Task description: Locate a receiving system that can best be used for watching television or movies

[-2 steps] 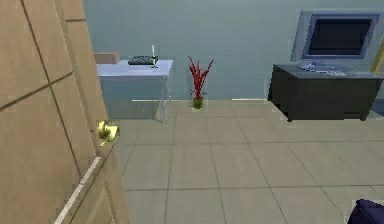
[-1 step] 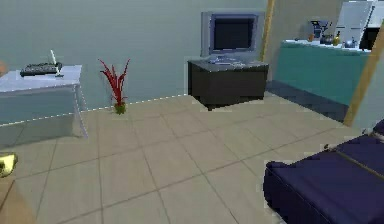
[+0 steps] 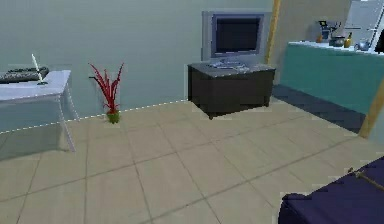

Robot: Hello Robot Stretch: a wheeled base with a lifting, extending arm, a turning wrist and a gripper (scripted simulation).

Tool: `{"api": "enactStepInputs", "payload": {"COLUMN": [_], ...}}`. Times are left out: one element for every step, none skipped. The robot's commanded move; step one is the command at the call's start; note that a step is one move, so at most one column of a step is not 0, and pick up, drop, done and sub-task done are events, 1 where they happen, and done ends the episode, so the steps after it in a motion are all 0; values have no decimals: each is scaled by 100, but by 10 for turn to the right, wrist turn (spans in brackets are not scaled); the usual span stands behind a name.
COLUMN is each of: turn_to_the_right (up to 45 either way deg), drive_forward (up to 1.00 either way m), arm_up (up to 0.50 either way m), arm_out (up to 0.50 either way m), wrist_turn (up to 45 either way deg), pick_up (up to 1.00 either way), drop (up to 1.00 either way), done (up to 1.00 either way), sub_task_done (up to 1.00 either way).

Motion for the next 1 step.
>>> {"api": "enactStepInputs", "payload": {"turn_to_the_right": [0], "drive_forward": [100], "arm_up": [0], "arm_out": [0], "wrist_turn": [0], "pick_up": [0], "drop": [0], "done": [0], "sub_task_done": [0]}}
